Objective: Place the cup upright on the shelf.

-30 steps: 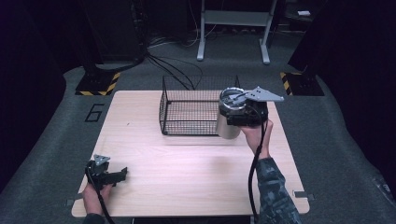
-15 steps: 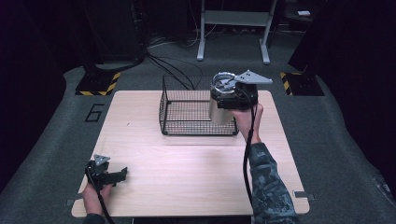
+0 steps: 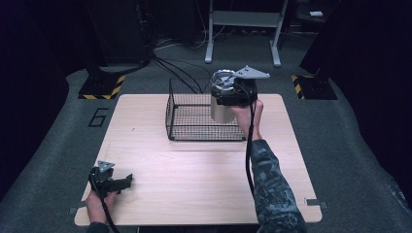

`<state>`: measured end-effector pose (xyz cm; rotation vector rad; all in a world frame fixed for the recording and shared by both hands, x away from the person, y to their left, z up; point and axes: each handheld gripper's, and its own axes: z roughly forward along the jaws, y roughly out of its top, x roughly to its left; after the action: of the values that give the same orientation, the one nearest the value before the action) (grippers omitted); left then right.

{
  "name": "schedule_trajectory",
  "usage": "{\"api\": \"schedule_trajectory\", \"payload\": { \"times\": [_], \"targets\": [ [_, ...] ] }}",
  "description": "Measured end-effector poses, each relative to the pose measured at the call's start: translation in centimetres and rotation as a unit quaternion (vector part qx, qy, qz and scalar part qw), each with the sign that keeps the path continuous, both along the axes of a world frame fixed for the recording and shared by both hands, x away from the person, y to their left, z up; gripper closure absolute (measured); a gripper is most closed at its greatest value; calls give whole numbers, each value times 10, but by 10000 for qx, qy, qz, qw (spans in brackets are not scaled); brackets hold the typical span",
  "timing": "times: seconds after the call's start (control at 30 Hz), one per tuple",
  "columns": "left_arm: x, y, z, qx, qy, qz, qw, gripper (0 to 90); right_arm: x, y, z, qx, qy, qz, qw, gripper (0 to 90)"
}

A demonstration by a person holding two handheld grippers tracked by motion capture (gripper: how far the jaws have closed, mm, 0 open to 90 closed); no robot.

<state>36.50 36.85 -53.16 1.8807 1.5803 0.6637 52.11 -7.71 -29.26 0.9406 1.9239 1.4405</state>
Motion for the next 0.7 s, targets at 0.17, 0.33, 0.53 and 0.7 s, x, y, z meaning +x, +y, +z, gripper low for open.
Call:
{"api": "schedule_trajectory", "payload": {
  "times": [0.17,0.33,0.53,0.7],
  "targets": [
    [1,0,-1,1,-43,2,10000,3,8,4,-1,-62,15,-5,10000,39],
    [0,0,0,5,-32,16,10000,3,14,8,-3,-76,25,10,10000,39],
    [0,0,0,0,-29,15,10000,4,23,11,-6,-50,85,-42,9999,39],
    [0,0,0,7,-32,14,10000,3,28,13,-8,83,127,-98,9998,39]
  ]
}}
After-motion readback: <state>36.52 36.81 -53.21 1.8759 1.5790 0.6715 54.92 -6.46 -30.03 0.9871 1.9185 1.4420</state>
